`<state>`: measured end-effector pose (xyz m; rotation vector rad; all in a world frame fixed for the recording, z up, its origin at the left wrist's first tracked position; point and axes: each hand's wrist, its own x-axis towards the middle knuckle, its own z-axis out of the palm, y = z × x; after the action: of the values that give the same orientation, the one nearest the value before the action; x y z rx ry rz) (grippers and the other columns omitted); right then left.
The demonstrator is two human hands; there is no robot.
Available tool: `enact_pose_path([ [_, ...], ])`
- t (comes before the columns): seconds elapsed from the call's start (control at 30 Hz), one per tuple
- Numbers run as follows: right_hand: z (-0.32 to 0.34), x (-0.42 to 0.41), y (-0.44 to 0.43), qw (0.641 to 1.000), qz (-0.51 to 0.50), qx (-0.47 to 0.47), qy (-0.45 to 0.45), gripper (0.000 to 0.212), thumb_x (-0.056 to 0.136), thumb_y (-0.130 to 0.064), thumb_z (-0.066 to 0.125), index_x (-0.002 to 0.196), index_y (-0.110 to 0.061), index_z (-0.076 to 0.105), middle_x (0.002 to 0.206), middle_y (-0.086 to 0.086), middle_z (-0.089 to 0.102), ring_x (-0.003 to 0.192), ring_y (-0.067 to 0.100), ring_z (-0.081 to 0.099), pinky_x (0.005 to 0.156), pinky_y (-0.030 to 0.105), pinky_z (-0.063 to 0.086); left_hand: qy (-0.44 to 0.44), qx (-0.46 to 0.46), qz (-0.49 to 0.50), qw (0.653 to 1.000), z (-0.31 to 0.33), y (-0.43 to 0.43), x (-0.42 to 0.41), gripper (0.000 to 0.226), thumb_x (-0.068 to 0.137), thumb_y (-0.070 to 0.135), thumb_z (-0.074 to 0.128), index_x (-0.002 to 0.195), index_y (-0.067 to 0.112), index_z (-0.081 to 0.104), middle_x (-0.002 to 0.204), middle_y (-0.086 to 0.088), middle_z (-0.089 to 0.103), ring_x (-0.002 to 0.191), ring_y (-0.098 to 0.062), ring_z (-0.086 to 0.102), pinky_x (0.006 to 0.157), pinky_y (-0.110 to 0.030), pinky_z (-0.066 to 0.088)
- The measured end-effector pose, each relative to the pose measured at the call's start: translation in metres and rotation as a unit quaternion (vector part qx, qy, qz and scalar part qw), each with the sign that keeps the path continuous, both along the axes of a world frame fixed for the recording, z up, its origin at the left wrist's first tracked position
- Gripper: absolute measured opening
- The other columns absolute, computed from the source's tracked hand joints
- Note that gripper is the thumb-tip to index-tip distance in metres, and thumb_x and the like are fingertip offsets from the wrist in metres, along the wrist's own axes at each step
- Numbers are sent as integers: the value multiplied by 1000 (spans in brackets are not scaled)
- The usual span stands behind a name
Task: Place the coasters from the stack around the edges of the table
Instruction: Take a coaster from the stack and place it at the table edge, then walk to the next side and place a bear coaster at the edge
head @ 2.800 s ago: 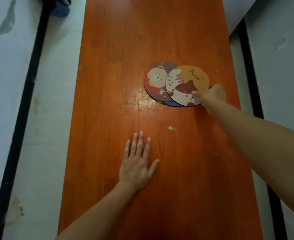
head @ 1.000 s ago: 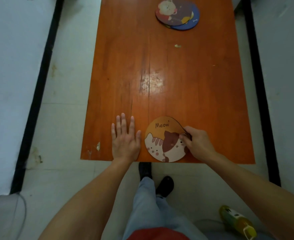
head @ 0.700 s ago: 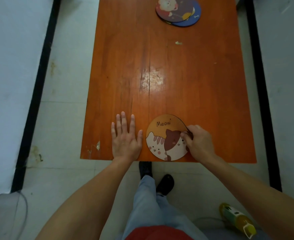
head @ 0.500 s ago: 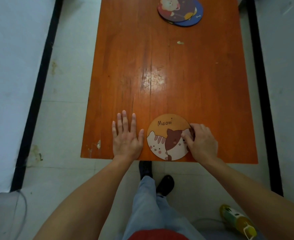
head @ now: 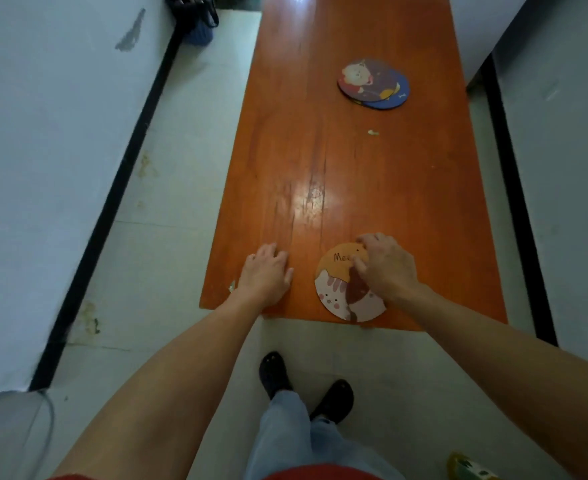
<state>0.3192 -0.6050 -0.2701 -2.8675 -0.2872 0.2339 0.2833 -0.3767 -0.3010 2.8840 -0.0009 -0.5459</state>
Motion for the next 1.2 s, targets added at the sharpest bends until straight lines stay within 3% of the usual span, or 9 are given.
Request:
enact_pose_path([
  [0.07,19,7,31,998,54,19,-1,34,91,-35,55,123,-24,53,112,-1,64,98,19,58,68,31,46,-22,-4,5,1000,24,26,-4,28,96,39,43,108,18,57,112,-9,63,101,-26,58,90,-44,47],
  [0.13,37,13,68,994,108,20,-1,34,92,-32,54,125,-23,53,114,0,64,98,21,60,71,33,48,-24,-3,22,999,45,58,-12,24,96,38,45,98,18,58,99,-7,66,88,-26,62,80,-41,52],
  [0.4,76,37,248,970,231,-44,-53,30,91,-26,52,119,-17,56,114,5,62,106,27,57,78,42,49,-40,37,69,996,92,239,-36,31,94,36,47,111,14,62,108,-10,68,94,-30,64,78,-38,52],
  [0.7,91,79,412,976,210,-42,-46,38,94,-38,50,124,-14,53,121,8,60,109,28,56,85,43,51,-46,74,53,995,129,413,-10,24,94,33,46,102,14,58,103,-11,67,89,-30,63,76,-37,50],
  [0.83,99,114,448,974,207,-37,-85,38,94,-39,49,123,-15,53,120,8,60,107,28,56,86,42,50,-66,74,37,994,138,452,34,27,94,33,46,107,13,59,104,-11,67,90,-30,64,77,-38,52],
  [1.2,70,277,480,991,103,-53,-67,37,92,-40,53,120,-16,57,116,6,62,101,26,58,85,40,49,-68,80,-50,993,137,493,228,32,95,34,46,116,13,58,114,-9,65,97,-28,64,84,-42,52],
])
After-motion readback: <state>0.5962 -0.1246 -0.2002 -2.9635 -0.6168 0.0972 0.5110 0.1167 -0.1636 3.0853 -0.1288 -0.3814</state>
